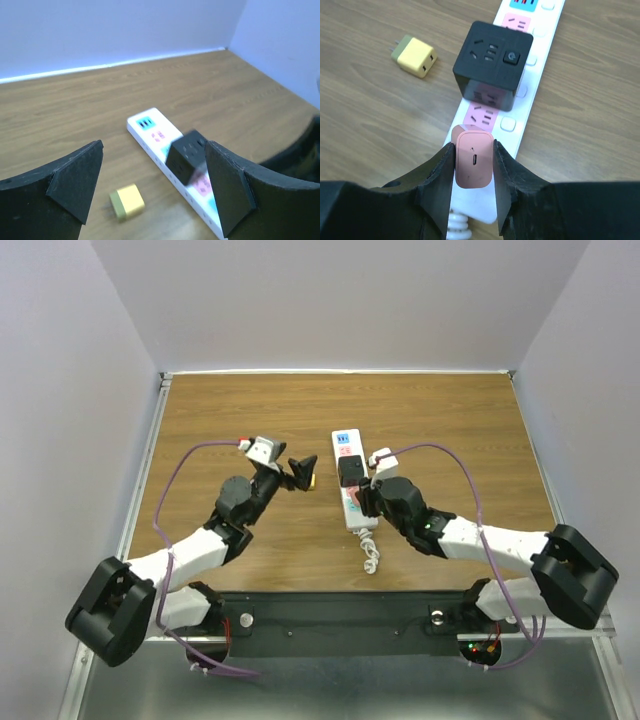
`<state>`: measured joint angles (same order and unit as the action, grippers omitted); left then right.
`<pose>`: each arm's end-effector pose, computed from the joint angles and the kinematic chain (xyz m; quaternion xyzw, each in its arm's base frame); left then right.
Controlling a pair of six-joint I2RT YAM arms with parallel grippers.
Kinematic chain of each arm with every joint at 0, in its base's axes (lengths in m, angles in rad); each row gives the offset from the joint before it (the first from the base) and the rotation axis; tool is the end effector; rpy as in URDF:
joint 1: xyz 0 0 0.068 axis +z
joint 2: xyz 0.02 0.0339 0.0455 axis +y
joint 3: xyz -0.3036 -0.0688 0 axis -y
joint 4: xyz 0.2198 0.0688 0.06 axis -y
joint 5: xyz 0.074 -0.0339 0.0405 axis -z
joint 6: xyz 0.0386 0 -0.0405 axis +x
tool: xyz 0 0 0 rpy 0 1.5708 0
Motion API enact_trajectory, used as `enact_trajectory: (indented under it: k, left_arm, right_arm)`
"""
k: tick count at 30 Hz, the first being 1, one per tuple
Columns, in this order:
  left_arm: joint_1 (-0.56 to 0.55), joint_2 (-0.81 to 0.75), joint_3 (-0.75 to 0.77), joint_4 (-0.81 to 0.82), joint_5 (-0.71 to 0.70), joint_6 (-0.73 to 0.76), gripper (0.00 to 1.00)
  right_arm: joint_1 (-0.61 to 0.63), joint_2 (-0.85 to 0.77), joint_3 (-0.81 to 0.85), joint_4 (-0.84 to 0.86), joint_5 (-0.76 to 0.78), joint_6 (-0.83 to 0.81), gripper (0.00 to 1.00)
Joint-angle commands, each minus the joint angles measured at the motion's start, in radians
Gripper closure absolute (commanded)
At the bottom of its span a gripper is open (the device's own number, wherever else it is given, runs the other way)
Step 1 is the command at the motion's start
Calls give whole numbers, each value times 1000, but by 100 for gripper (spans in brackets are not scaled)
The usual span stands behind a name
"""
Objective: Insert the plug
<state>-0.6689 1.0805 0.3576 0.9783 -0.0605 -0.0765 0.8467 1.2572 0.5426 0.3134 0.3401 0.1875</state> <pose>0.1508 -0.1163 0.3093 0.1555 0.5914 -0.2708 0.7435 0.1642 0.1662 0.2605 -0.1776 0.8078 0.1463 0.5427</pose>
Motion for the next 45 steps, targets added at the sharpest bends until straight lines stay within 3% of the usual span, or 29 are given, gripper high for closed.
enact_trajectory:
  k: [1, 5, 20, 45]
  left_arm:
    - [113, 64, 89, -4, 151, -87, 6]
    - [166, 93, 72, 51, 148, -106, 6]
    - [172, 121, 29, 45, 25, -59, 7]
    - [196, 116, 6, 57, 42, -60, 6]
  right_arm:
    - [8, 62, 89, 4, 68, -22, 100]
    - [9, 108, 147, -45, 117, -16, 100]
    - [8, 122, 178, -177, 112, 46, 100]
    - [55, 77, 201, -261, 142, 96, 100]
